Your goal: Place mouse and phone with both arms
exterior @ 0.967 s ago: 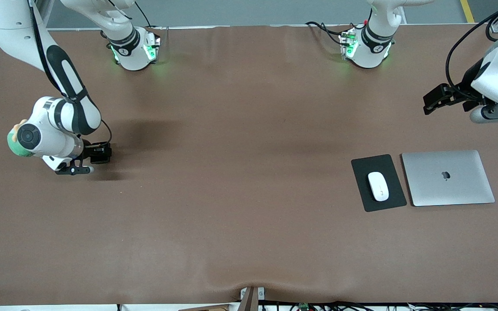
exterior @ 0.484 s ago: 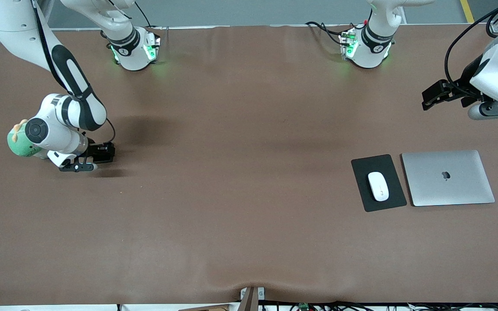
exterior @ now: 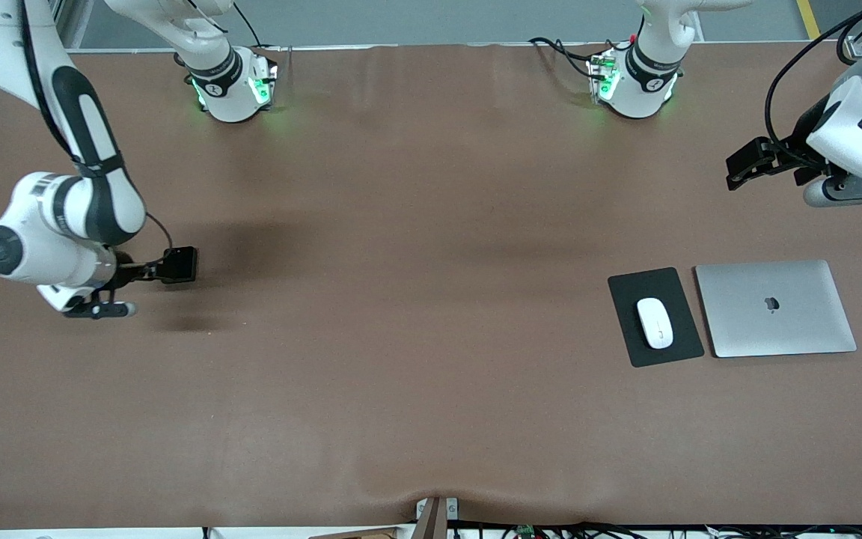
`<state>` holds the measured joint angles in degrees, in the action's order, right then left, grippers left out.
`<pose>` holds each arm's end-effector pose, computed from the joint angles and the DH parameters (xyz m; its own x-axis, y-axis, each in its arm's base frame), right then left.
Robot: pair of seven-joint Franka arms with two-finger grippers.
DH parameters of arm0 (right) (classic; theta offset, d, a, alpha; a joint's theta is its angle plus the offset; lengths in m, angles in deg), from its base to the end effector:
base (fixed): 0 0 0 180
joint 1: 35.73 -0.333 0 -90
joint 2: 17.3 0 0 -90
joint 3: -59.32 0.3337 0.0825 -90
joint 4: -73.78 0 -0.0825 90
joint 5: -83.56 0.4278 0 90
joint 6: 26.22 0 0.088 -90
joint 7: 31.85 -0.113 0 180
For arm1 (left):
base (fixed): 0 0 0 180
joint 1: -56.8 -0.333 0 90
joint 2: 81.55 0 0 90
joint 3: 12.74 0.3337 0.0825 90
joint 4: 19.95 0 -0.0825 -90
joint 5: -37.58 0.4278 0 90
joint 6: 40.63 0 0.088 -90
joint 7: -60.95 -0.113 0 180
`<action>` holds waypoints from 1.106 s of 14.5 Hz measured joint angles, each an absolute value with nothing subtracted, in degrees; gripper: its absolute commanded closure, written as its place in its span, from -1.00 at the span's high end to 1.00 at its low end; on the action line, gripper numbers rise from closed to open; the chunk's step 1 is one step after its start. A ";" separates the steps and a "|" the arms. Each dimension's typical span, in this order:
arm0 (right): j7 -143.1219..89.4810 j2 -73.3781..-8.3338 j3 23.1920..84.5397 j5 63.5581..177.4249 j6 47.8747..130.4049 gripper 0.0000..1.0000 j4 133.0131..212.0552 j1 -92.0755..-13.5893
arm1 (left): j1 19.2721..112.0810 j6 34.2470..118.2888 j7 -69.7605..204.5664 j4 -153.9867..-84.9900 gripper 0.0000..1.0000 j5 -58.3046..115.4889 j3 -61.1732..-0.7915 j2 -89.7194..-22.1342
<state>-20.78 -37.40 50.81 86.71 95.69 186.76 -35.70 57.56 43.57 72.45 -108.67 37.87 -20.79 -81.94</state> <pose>0.6195 -0.0884 0.2604 0.9821 0.0169 -0.1876 0.0122 -0.9996 -0.0259 0.5782 -0.0893 0.6431 0.9964 0.0479 -0.0694 0.0466 -0.9987 -0.0203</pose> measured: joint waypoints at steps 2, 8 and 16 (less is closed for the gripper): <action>-20.78 -37.13 50.91 86.71 92.35 1.00 181.32 -35.70 | 57.57 43.57 72.45 -108.67 1.00 38.18 -20.83 -82.00; -20.79 -37.11 51.48 86.71 75.11 1.00 163.63 -35.86 | 57.56 43.62 72.29 -108.67 1.00 38.42 -20.84 -82.27; -22.75 -34.97 51.22 86.65 58.59 1.00 147.34 -35.70 | 57.58 43.73 72.14 -108.67 1.00 38.42 -20.89 -82.28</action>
